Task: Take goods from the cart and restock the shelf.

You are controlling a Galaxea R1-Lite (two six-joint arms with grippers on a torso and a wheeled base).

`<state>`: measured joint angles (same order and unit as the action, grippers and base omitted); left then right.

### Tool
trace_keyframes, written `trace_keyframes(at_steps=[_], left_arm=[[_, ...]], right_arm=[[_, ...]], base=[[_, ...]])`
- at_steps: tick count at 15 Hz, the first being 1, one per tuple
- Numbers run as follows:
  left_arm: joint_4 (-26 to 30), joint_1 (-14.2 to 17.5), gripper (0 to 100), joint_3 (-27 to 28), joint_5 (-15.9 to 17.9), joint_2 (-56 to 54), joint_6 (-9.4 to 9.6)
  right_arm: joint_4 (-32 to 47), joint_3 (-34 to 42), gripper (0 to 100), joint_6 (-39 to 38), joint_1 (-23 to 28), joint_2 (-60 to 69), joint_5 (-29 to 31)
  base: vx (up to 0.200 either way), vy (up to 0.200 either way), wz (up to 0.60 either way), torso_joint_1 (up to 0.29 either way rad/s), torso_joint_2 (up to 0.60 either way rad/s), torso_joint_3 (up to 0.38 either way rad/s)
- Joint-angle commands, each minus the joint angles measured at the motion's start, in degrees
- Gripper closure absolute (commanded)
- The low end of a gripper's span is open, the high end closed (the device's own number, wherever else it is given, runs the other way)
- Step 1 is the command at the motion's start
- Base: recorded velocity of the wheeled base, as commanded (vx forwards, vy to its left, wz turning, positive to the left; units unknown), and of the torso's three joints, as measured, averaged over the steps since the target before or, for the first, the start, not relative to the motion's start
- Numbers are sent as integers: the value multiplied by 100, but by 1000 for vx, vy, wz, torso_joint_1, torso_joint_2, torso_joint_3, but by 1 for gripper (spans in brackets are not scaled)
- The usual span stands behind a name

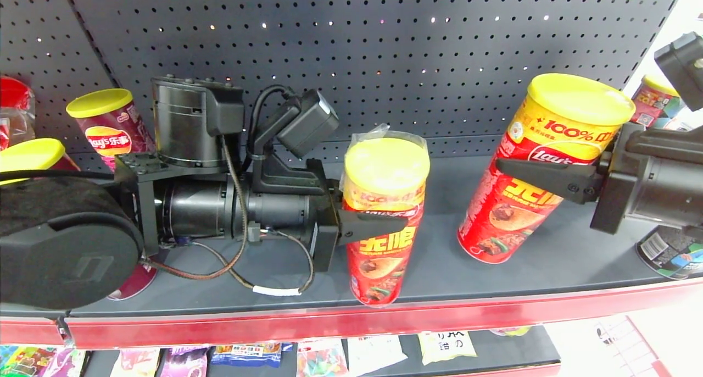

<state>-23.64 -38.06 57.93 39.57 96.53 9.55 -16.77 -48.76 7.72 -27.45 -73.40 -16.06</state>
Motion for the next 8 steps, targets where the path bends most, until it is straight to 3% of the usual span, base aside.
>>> trace_keyframes(at_steps=[1,2,6,8], left_arm=[[-9,0,100,-27,-11,-2,3],[-9,0,0,-19,-11,-11,3],[-1,0,0,-133,-20,-108,-5],[-1,0,0,-449,-20,-327,-5]], right_arm=[[-1,-2,100,2,3,-8,-3],[-1,-2,100,2,-6,-8,-3],[8,-46,100,19,-41,-87,-12],[8,-195,100,19,-41,-298,-38]], base=[[0,0,0,0,0,0],[0,0,0,0,0,0],[0,0,0,0,0,0],[0,0,0,0,0,0]])
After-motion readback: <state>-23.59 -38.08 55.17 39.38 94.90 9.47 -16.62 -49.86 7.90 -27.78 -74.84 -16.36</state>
